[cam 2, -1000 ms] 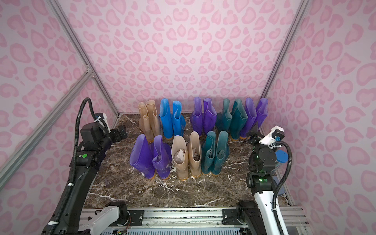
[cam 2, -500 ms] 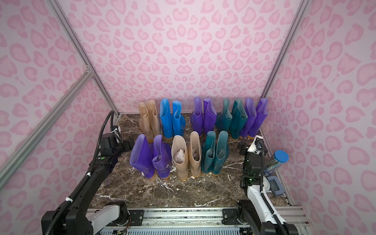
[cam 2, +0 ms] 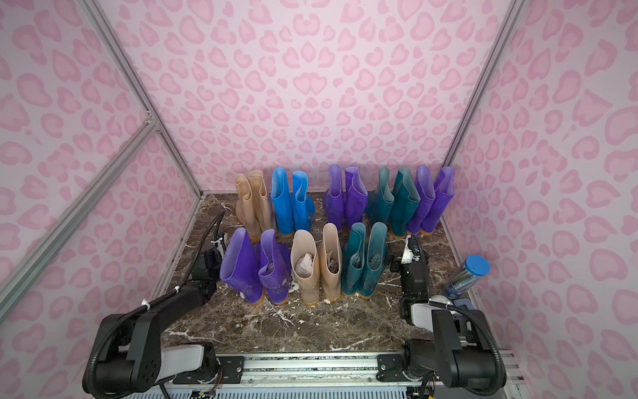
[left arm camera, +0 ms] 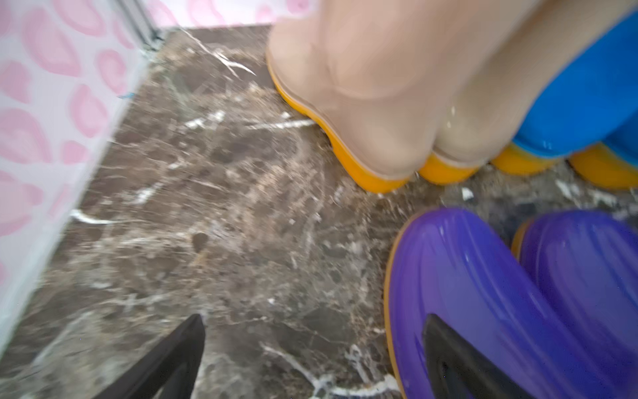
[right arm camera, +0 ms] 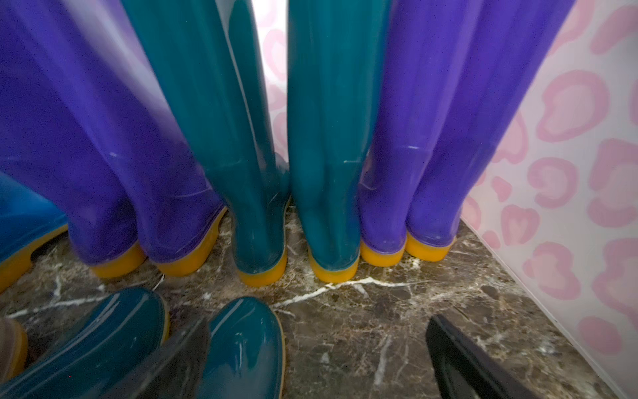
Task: Match and arrange rain boots in pairs
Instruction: Reset both arms
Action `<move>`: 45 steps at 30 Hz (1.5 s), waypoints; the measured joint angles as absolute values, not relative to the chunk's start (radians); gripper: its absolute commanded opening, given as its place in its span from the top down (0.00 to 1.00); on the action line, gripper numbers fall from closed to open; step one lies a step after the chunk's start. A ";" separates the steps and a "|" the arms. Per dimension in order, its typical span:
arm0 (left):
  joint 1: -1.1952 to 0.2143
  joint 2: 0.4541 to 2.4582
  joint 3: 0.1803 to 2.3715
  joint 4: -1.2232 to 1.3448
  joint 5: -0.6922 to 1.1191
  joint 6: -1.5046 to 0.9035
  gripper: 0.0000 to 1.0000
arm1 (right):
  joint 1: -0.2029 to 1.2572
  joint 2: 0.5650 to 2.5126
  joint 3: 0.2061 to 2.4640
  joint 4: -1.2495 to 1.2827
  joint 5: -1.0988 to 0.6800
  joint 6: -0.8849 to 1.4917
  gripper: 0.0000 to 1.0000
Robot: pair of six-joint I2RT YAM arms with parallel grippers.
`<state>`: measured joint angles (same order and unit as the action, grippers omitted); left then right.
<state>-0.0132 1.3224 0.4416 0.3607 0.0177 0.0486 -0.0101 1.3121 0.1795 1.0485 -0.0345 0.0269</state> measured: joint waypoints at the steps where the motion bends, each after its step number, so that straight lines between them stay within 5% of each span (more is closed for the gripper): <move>1: -0.013 1.332 0.442 0.380 0.029 0.060 0.01 | -0.010 1.317 0.183 1.057 -0.035 0.017 0.00; 21: -0.004 1.551 0.442 0.713 0.122 0.052 0.01 | 0.020 1.522 0.175 1.252 -0.032 -0.019 0.00; 45: -0.013 1.560 0.434 0.757 0.040 0.026 0.01 | 0.007 1.526 0.201 1.251 0.183 0.076 0.00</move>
<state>-0.0128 1.5597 0.4343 0.7567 0.0402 0.0261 0.0067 1.5261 0.2012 1.2510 0.1833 0.0761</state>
